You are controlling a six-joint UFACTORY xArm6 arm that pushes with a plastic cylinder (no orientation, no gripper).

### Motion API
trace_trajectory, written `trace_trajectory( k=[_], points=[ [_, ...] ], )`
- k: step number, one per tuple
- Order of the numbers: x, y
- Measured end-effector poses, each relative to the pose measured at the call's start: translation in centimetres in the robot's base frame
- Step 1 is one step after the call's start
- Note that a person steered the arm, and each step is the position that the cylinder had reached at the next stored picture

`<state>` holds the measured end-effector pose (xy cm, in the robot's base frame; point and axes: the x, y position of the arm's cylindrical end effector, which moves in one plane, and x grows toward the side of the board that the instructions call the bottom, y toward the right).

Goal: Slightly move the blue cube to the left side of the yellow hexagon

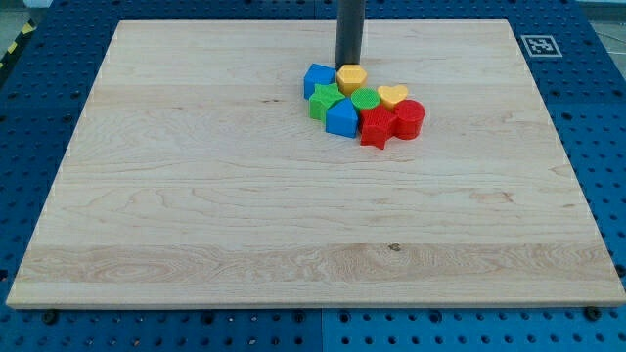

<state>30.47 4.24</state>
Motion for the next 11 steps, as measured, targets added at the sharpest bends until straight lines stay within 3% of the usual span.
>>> trace_trajectory(
  k=[2,3,4,5,11],
  points=[
    [-0.4,1.4],
    [-1.8,-1.7],
    [-2.3,-10.8],
    [-2.3,-14.1],
    [3.1,-5.9]
  ],
)
